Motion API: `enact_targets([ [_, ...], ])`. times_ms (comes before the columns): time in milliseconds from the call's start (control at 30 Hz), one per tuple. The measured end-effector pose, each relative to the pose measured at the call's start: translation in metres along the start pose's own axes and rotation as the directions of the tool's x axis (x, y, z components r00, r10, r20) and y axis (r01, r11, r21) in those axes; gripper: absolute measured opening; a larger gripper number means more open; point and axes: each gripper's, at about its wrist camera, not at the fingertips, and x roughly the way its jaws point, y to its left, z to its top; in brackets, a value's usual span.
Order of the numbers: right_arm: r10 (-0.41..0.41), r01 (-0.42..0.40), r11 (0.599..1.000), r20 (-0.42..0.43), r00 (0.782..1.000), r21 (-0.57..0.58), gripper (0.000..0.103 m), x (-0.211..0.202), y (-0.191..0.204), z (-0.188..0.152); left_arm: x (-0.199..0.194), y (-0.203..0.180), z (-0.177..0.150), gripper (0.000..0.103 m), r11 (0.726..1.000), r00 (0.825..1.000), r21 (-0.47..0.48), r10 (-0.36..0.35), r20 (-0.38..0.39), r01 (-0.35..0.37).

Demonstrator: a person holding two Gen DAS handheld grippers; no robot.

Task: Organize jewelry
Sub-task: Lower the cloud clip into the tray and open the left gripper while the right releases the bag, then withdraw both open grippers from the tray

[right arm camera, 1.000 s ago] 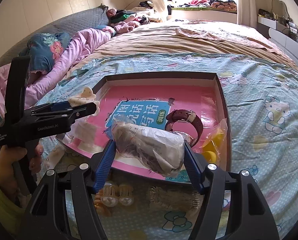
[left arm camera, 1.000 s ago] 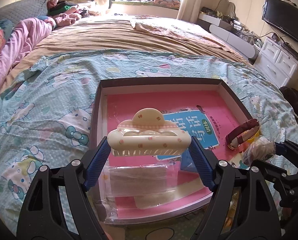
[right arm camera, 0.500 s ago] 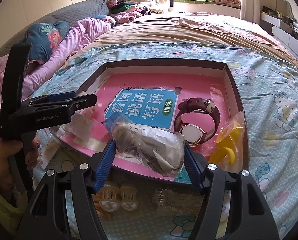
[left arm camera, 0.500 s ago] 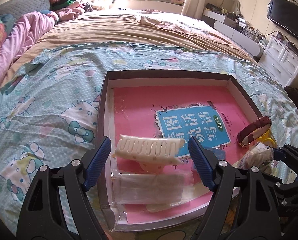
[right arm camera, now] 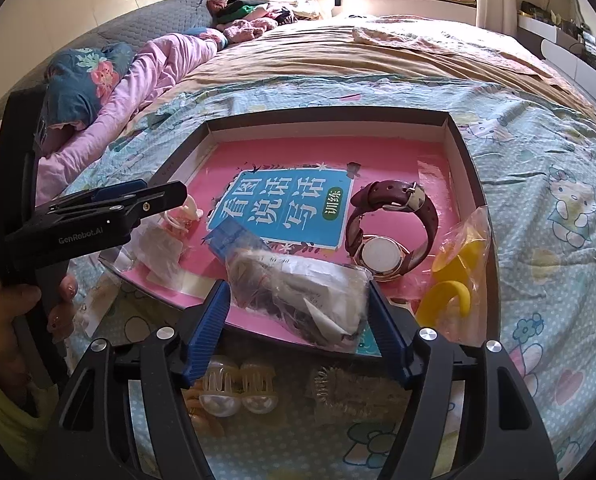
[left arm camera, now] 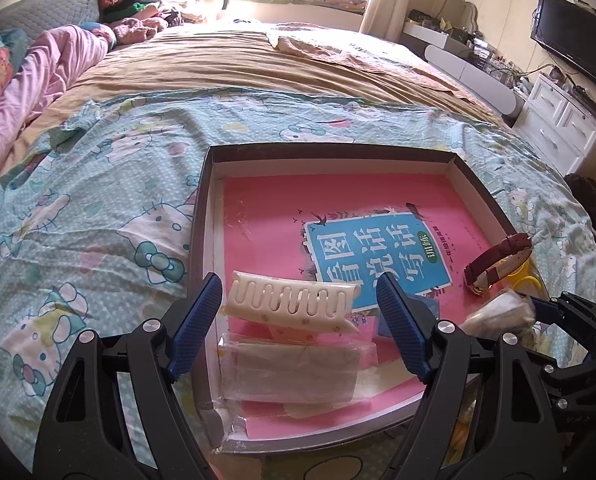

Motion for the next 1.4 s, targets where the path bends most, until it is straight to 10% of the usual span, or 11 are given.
enact_targets([
  [1400, -0.026, 0.022, 1.0, 0.213, 0.977, 0.02, 0.087, -0.095, -0.016, 0.006, -0.107, 0.001, 0.006, 0.093, 0.998, 0.98, -0.068, 0.009, 0.2, 0.005],
])
